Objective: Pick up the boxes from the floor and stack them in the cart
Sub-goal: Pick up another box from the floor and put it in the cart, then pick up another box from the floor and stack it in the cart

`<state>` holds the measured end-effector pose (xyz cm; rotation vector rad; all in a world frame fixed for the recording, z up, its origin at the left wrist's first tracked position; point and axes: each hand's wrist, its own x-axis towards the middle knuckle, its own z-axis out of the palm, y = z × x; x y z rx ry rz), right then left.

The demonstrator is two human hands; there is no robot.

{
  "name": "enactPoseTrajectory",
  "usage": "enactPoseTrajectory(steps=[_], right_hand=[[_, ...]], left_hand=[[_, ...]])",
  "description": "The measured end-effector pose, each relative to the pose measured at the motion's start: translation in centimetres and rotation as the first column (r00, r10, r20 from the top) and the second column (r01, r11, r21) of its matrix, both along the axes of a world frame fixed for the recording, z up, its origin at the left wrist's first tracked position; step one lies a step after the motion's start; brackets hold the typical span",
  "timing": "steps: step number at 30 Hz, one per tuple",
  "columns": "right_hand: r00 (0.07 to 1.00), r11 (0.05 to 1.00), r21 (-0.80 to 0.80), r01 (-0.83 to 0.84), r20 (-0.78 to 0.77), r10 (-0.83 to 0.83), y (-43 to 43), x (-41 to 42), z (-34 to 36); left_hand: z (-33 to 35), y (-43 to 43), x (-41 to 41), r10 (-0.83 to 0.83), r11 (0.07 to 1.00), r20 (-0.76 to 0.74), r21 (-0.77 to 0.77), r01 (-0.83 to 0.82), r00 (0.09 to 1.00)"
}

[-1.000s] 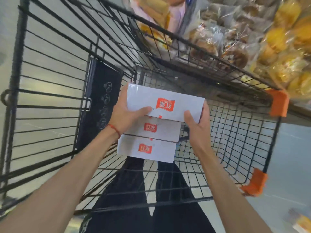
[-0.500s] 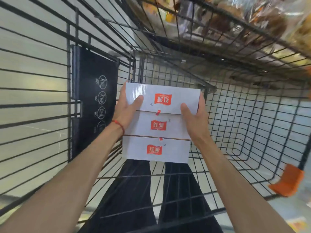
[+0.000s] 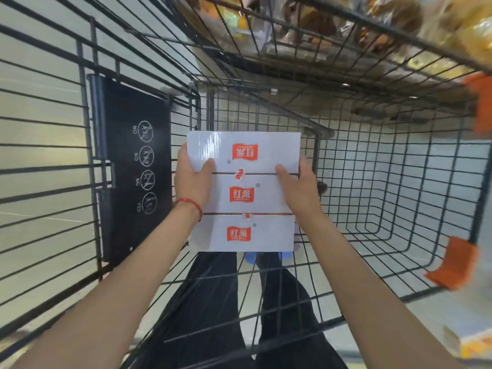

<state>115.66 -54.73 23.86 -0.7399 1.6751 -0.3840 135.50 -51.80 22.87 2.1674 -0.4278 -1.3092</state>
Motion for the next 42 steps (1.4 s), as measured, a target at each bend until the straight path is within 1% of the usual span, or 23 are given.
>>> enactPoseTrajectory(steps=[2, 4, 7, 11, 15, 19, 24, 27, 31, 34, 37, 42], right_hand=[[1.000, 1.000, 0.022, 0.001, 0.008, -0.001, 0.3, -0.7, 1.2], [0.999, 0.999, 0.031, 0.013, 0.046, -0.015, 1.0, -1.8, 2.8], [0.996, 0.999, 0.002, 0.043, 0.078, -0.043, 2.7, -4.0, 5.5], [0.993, 0.994, -0.055, 0.092, 0.082, -0.087, 5.9, -7.3, 9.4], [0.972, 0.966, -0.127, 0.223, 0.097, -0.212, 9.5, -11.7, 13.8], [0.911, 0.890, -0.204, 0.407, 0.166, -0.378, 13.3, -16.8, 17.7], [0.812, 0.769, -0.266, 0.581, 0.250, -0.527, 18.8, -23.7, 22.0], [0.729, 0.680, -0.266, 0.684, 0.293, -0.619, 22.2, -27.5, 24.1], [0.617, 0.554, -0.274, 0.787, 0.328, -0.715, 27.0, -32.1, 26.0], [0.510, 0.443, -0.257, 0.859, 0.342, -0.789, 30.2, -35.6, 26.5], [0.423, 0.350, -0.256, 0.901, 0.336, -0.842, 32.7, -39.0, 26.9], [0.255, 0.176, -0.243, 0.954, 0.347, -0.903, 35.4, -45.1, 27.5]], left_hand=[[1.2, 1.1, -1.3, 0.018, 1.000, 0.063, -0.002, -0.018, 0.998], [2.7, 2.3, -2.9, 0.005, 1.000, 0.115, -0.023, -0.002, 0.993], [5.4, 3.5, -5.9, -0.047, 0.998, 0.123, -0.030, 0.051, 0.991], [9.3, 4.3, -9.4, -0.261, 0.964, 0.089, -0.026, 0.264, 0.961], [13.2, 5.3, -12.7, -0.407, 0.906, 0.101, -0.078, 0.415, 0.908], [17.3, 6.9, -17.6, -0.458, 0.874, 0.077, -0.140, 0.465, 0.885], [22.0, 10.0, -25.6, -0.566, 0.794, 0.031, -0.248, 0.555, 0.824], [23.8, 11.9, -30.7, -0.658, 0.704, 0.026, -0.331, 0.628, 0.752], [25.3, 14.4, -37.8, -0.803, 0.542, 0.010, -0.402, 0.738, 0.596], [26.0, 16.0, -42.8, -0.885, 0.408, 0.039, -0.419, 0.811, 0.465], [26.8, 17.1, -47.8, -0.936, 0.277, 0.080, -0.432, 0.858, 0.343], [27.4, 18.3, -56.0, -0.987, 0.120, 0.049, -0.420, 0.900, 0.155]])
